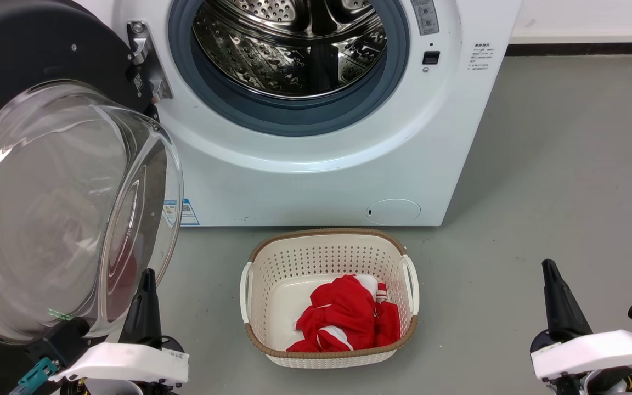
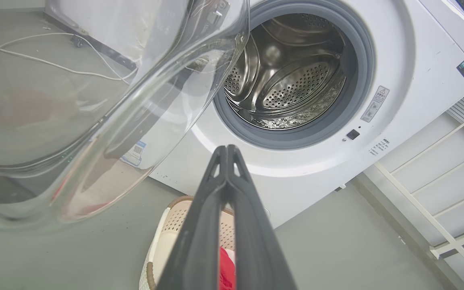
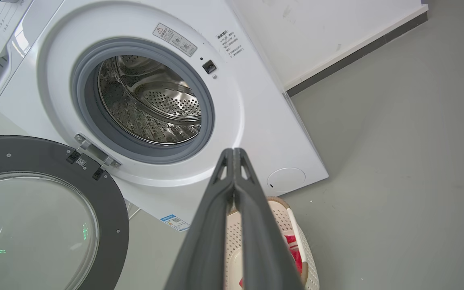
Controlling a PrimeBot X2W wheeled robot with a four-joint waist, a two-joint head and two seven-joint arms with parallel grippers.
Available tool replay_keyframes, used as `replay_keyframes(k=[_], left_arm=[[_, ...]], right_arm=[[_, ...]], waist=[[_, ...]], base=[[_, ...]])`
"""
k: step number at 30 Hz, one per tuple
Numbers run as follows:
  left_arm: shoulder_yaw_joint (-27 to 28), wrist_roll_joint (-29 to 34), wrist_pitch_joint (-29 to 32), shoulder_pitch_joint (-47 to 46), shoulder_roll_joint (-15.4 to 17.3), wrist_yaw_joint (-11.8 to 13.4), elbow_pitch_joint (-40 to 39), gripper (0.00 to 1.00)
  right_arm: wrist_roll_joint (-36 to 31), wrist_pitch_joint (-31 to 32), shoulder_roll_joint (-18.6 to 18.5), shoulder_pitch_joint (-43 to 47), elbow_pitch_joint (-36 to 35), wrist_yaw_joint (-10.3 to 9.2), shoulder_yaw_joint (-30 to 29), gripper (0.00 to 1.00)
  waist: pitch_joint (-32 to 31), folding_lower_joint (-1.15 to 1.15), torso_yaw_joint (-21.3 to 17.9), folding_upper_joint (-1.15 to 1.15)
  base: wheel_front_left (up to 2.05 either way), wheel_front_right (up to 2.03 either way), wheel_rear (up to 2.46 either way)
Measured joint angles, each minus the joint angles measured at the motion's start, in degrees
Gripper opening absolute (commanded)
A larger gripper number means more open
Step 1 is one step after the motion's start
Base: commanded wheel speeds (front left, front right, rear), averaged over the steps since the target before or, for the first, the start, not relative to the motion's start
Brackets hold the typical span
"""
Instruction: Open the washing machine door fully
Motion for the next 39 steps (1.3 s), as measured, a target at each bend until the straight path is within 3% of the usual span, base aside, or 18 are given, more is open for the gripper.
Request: replay_keyframes(k=[39], left_arm=[[1.4, -28.9, 7.1, -2.7, 0.0, -1.2, 3.9, 0.00]], right_arm=[[29.4, 5.8, -0.5, -2.9, 2.7, 0.00, -0.8, 0.00]], waist=[[-1.3, 0.00, 0.0, 0.00]], base=[[0.00, 0.00, 0.00]])
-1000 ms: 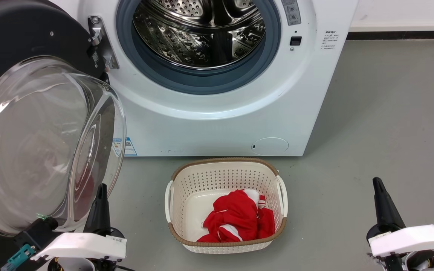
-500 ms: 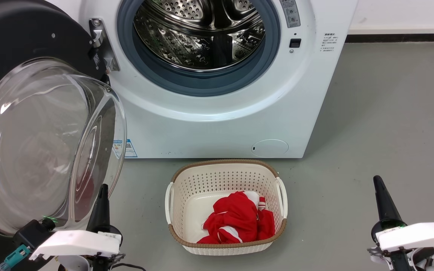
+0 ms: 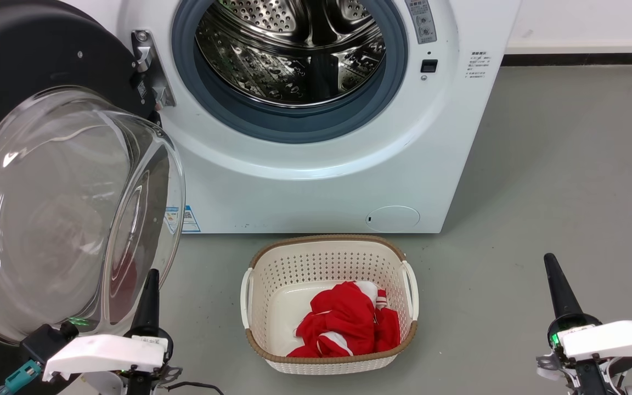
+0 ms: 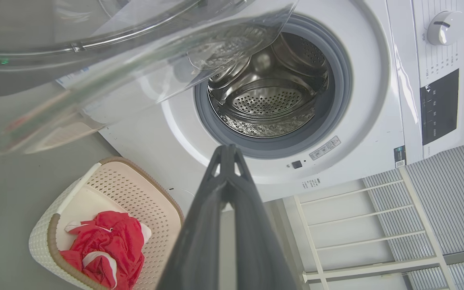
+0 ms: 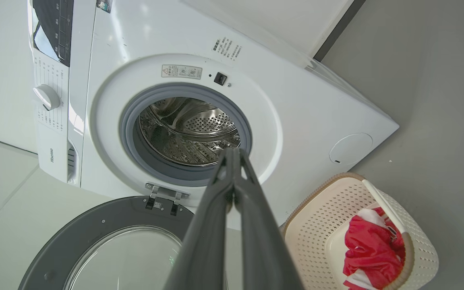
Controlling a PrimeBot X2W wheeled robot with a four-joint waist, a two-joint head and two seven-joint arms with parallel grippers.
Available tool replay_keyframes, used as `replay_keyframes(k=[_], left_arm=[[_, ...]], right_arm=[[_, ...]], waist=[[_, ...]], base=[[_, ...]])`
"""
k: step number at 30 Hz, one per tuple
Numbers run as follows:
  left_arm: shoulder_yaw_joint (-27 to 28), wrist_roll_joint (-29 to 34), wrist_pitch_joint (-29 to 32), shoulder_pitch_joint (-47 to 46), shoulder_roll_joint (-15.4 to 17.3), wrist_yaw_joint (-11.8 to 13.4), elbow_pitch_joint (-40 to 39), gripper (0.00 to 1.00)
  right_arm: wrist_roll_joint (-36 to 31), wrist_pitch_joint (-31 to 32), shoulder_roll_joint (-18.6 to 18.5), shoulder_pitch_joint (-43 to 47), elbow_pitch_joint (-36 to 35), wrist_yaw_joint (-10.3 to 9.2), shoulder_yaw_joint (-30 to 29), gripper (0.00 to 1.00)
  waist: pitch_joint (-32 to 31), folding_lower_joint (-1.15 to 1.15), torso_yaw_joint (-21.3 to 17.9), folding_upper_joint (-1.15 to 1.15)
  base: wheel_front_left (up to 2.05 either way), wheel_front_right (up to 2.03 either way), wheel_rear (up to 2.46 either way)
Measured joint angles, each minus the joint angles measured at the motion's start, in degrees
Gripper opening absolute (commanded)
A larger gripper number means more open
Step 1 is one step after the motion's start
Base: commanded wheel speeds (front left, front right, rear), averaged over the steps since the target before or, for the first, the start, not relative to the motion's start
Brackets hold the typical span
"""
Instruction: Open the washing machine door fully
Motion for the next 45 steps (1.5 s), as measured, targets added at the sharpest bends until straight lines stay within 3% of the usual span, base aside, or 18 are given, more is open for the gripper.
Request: replay_keyframes(k=[45], left_arm=[[1.1, -23.0, 5.8, -2.3, 0.0, -1.0, 3.0, 0.00]], right_arm=[[22.6, 5.3, 0.0, -1.8, 2.2, -0.01, -1.5, 0.00]], waist=[[-1.5, 0.00, 0.0, 0.00]], base=[[0.00, 0.00, 0.00]])
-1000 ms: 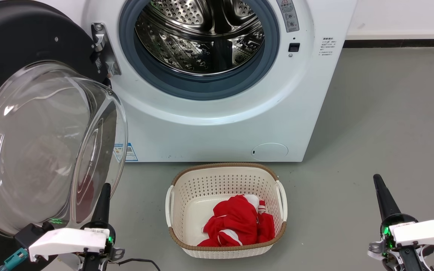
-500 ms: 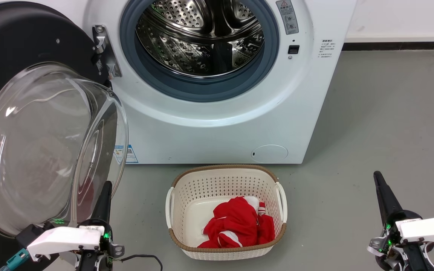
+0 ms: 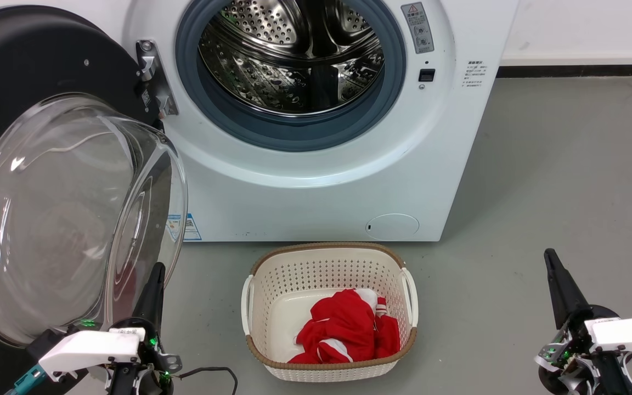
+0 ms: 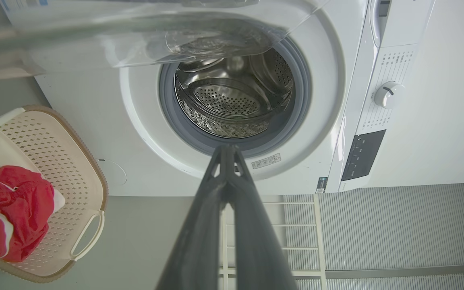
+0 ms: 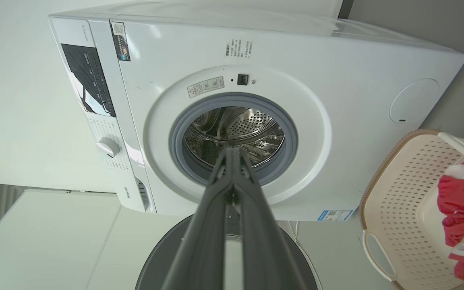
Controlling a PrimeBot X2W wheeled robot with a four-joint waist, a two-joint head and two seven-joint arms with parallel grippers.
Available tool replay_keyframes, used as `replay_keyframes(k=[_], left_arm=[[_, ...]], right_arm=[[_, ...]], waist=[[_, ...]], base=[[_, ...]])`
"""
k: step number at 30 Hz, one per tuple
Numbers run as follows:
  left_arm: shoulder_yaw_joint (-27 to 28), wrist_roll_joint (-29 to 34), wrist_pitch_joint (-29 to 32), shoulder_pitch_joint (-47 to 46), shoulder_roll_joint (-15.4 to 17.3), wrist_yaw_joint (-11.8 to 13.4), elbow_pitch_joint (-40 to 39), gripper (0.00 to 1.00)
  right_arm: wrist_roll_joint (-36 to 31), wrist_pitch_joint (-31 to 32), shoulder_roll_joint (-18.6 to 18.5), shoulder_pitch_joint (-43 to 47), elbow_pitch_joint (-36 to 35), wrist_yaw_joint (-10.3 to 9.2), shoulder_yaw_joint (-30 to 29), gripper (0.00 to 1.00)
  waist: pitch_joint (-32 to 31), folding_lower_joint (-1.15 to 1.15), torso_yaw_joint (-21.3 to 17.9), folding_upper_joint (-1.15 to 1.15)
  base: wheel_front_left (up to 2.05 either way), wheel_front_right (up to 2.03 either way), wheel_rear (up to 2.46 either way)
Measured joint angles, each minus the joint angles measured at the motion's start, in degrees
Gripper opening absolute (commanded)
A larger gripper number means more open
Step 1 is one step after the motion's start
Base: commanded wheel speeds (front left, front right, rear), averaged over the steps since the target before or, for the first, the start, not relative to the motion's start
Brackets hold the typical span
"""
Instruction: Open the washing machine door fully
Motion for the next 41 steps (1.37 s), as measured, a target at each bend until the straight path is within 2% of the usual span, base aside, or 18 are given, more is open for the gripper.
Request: replay_keyframes(k=[14, 41], left_arm=[[0.3, -5.5, 1.3, -0.6, 0.0, -0.3, 0.8, 0.00], [0.3, -5.6, 1.3, -0.7, 0.0, -0.3, 0.8, 0.00]], right_arm=[[5.5, 1.2, 0.1, -0.7, 0.6, 0.00, -0.4, 0.00], [5.4, 1.7, 0.4, -0.7, 0.6, 0.00, -0.9, 0.00]], waist=[[-0.5, 0.00, 0.0, 0.00], [-0.5, 0.00, 0.0, 0.00]], base=[[0.00, 0.00, 0.00], [0.00, 0.00, 0.00]])
